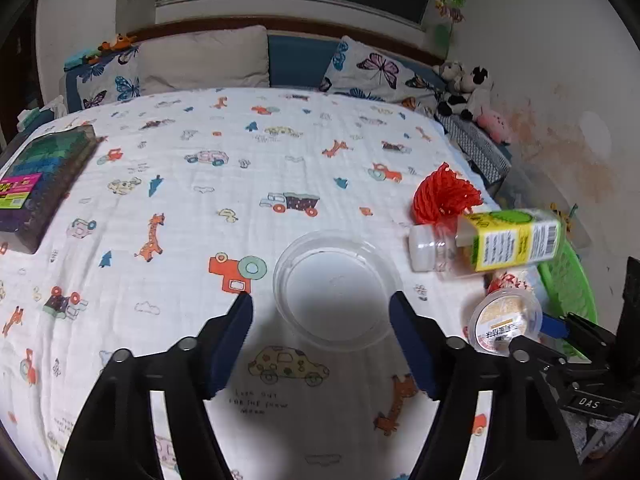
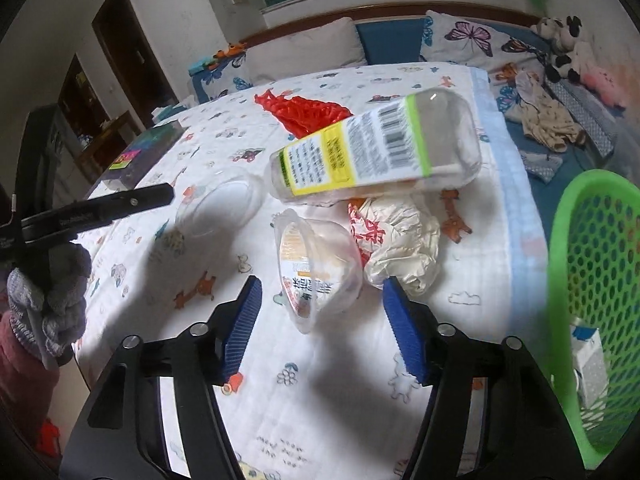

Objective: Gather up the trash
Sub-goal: 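Grasp the clear plastic cup with the right tool while the left grasps the clear lid, then drop the plastic cup and lid into the green basket with both tools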

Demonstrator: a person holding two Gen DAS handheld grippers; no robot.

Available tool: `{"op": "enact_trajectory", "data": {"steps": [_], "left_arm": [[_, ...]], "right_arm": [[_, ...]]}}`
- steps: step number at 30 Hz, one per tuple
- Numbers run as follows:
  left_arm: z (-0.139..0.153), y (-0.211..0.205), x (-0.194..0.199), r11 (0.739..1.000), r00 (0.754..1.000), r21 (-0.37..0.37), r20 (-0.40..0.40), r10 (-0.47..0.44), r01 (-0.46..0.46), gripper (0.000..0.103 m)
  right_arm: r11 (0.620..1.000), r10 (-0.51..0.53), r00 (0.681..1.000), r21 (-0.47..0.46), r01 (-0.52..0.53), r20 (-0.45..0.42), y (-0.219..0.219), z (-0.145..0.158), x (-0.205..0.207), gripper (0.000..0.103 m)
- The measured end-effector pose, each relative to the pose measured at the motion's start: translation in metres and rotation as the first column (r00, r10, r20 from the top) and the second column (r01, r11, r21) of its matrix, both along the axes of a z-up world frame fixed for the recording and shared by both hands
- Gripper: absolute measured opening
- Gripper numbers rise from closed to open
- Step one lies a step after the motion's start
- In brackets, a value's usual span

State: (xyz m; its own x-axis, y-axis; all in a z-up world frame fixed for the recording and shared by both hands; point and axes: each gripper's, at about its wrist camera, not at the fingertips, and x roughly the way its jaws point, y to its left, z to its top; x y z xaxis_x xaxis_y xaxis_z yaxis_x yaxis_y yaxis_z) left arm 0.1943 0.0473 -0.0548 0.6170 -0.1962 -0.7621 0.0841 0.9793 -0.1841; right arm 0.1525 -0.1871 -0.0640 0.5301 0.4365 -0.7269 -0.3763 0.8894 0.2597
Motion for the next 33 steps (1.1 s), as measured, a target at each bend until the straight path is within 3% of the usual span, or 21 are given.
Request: {"op": "enact_trajectory", "data": {"steps": [13, 19, 21, 23, 26, 33], "left_arm": [[-0.022, 0.009, 0.036, 1.0, 0.998, 0.007, -0.063, 0.011, -0.011, 0.043], [-0.032, 0.008, 0.046, 1.0, 0.996, 0.017, -0.084, 0.001, 0.0, 0.028], [-0.035, 0.009, 0.047, 1.0, 0.996, 0.02, -0.09, 0.005, -0.003, 0.021], [-0.034, 0.009, 0.046, 0.999, 0.997, 0.031, -0.083, 0.01, -0.008, 0.015], [-0.032, 0.011, 0.041, 1.0, 0.997, 0.023, -0.074, 0.01, -0.008, 0.005], [-0.018, 0.007, 0.022, 1.0, 0.999, -0.002, -0.041, -0.007, 0.007, 0.005]], "right_arm": [[0.999, -0.022, 0.999, 0.035, 0.023, -0.033, 0.004, -0.01, 0.0, 0.05], [0.991, -0.082, 0.995, 0.105, 0.088, -0.06, 0.0, -0.013, 0.008, 0.05], [0.989, -0.093, 0.994, 0.11, 0.1, -0.065, 0.0, -0.014, 0.01, 0.045], [0.987, -0.098, 0.993, 0.119, 0.105, -0.063, 0.0, -0.015, 0.009, 0.034], [0.988, -0.103, 0.994, 0.115, 0.107, -0.042, -0.001, -0.012, 0.004, 0.032], [0.989, -0.088, 0.996, 0.12, 0.087, -0.002, -0.011, 0.004, -0.013, 0.032]]}}
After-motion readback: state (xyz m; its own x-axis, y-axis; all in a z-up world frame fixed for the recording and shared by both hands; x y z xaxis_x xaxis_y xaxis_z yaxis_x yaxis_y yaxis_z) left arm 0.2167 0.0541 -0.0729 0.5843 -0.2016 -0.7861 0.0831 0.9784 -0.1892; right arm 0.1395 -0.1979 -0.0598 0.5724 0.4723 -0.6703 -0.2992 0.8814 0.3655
